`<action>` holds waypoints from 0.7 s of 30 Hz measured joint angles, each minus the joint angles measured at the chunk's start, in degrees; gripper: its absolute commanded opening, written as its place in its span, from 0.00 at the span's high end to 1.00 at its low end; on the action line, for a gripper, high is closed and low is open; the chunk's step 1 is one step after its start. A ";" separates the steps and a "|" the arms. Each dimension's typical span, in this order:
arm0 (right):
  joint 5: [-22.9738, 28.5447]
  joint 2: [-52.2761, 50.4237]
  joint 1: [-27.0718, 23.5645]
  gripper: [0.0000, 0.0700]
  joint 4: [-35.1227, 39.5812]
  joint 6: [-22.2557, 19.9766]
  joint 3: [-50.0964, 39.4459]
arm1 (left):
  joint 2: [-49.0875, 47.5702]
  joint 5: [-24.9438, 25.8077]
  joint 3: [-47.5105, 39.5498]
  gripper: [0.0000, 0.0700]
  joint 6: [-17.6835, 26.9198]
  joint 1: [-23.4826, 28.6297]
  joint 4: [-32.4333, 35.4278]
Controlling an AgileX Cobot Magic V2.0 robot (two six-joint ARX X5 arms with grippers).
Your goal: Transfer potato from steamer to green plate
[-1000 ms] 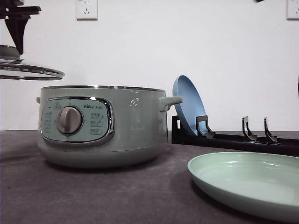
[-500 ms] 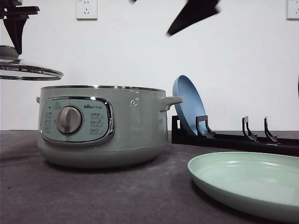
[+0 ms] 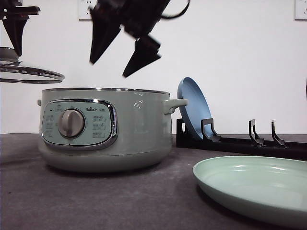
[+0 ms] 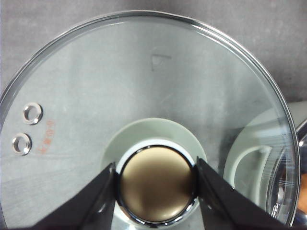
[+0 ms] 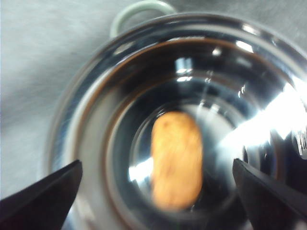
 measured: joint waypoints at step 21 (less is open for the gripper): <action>0.23 10.06 0.20 0.13 2.65 -2.62 0.42 | 0.00 0.00 0.00 1.00 0.00 0.00 -0.08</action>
